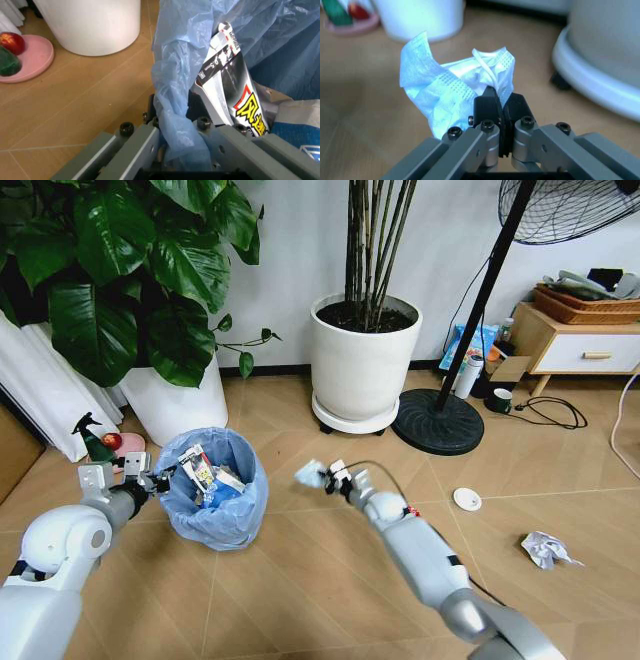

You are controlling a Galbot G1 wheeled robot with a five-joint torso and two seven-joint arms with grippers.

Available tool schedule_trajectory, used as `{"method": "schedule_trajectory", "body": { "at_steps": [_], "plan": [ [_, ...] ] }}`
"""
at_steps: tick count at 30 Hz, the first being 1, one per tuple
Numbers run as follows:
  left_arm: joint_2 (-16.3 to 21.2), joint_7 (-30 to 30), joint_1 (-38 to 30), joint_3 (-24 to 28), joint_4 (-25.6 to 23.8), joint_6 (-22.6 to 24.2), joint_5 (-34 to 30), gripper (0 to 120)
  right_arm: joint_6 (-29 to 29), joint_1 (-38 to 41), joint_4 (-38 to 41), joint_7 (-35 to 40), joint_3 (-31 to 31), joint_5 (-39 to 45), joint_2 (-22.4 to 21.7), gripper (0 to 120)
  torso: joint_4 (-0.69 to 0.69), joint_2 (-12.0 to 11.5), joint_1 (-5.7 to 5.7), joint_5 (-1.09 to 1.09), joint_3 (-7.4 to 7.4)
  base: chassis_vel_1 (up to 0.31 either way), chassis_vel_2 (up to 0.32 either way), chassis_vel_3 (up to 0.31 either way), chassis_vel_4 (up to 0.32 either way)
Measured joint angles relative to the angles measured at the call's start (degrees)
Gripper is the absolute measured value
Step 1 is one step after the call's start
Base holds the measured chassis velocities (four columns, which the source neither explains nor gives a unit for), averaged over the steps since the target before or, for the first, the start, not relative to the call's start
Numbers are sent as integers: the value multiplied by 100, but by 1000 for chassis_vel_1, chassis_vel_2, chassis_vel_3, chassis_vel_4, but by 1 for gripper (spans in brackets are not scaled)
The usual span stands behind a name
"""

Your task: Pick up the trash bin and place the garbage on the floor into it.

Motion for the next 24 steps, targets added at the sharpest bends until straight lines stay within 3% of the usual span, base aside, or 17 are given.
{"method": "schedule_trajectory", "body": {
  "at_steps": [5,8,12,14,16,18,24],
  "plan": [
    [4,9,-14,91,22,13,-2,0,-6,151,511,34,59,281,-169,0,1,0,0,1,0,0,0,0,0],
    [9,22,-35,208,24,30,-6,0,-201,308,1402,35,-22,754,-390,0,1,0,0,0,0,0,0,0,0],
    [7,22,-47,261,24,36,-7,0,-374,367,1857,35,-146,1117,-505,0,0,0,0,0,0,0,0,0,0],
    [-25,23,-89,331,32,49,-12,0,-643,500,2439,61,-464,1677,-653,0,1,0,0,-1,0,0,0,0,0],
    [-34,23,-109,350,35,52,-18,0,-711,537,2549,78,-561,1801,-681,0,1,0,0,-1,0,0,0,0,0],
    [-54,16,-202,448,65,55,-41,0,-961,706,2970,206,-1061,2306,-768,0,1,0,0,-1,0,0,0,0,0],
    [-43,1,-325,592,102,58,-71,0,-1243,803,3386,321,-1704,2687,-896,0,2,0,0,-2,0,0,0,0,0]
  ]
}}
